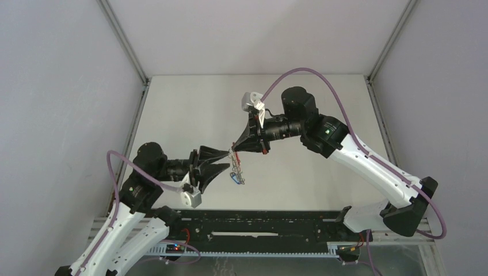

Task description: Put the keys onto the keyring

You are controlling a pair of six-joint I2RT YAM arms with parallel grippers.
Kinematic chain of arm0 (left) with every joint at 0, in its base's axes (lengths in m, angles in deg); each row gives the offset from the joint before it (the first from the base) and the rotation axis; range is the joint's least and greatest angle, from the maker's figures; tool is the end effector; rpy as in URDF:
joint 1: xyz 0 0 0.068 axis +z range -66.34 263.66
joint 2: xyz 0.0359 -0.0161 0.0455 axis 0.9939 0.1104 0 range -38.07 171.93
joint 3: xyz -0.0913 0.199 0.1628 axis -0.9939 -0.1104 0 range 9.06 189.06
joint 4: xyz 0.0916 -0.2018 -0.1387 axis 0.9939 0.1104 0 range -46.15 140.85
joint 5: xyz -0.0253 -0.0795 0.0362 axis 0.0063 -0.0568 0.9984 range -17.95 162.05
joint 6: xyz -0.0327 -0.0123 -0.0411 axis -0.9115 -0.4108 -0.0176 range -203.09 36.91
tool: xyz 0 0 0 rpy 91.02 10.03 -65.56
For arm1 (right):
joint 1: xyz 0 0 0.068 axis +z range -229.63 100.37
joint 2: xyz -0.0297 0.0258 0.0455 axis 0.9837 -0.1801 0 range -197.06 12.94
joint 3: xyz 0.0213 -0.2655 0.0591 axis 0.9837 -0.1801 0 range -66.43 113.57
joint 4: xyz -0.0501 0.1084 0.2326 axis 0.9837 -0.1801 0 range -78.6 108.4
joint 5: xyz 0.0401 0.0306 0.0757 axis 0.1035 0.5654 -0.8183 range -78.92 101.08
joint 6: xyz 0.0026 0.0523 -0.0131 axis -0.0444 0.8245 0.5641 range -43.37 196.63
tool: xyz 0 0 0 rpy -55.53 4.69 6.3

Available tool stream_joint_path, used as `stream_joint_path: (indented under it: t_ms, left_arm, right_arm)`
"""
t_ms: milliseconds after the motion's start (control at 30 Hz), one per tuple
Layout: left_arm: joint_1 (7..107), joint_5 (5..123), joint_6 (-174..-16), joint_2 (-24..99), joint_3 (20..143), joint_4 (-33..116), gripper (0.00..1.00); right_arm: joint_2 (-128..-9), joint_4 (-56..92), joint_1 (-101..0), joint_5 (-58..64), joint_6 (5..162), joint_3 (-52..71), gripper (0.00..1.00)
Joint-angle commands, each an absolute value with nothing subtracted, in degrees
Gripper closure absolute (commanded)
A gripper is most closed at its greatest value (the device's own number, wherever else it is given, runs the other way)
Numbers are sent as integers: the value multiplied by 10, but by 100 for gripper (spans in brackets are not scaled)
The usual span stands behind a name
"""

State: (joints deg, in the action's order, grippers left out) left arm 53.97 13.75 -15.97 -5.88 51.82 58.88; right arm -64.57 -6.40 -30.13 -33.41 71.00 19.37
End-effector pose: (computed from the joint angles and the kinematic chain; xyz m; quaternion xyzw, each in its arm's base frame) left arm 0.0882 -0.0852 0.3509 0.6990 0.1782 -0.1484 0.6765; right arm 0.1707 0.2383 0.4376 -0.5439 0.5527 0.4883 0.4003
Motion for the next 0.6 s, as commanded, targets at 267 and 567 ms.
stream_joint_path:
  t_ms: [267, 567]
  left_arm:
    - [547, 160, -577, -14, 608, 495, 41]
    - [560, 73, -678, 42, 659, 503, 55]
  right_arm:
    - [-553, 135, -308, -296, 756, 88, 100]
    - [-537, 178, -308, -301, 761, 58, 100]
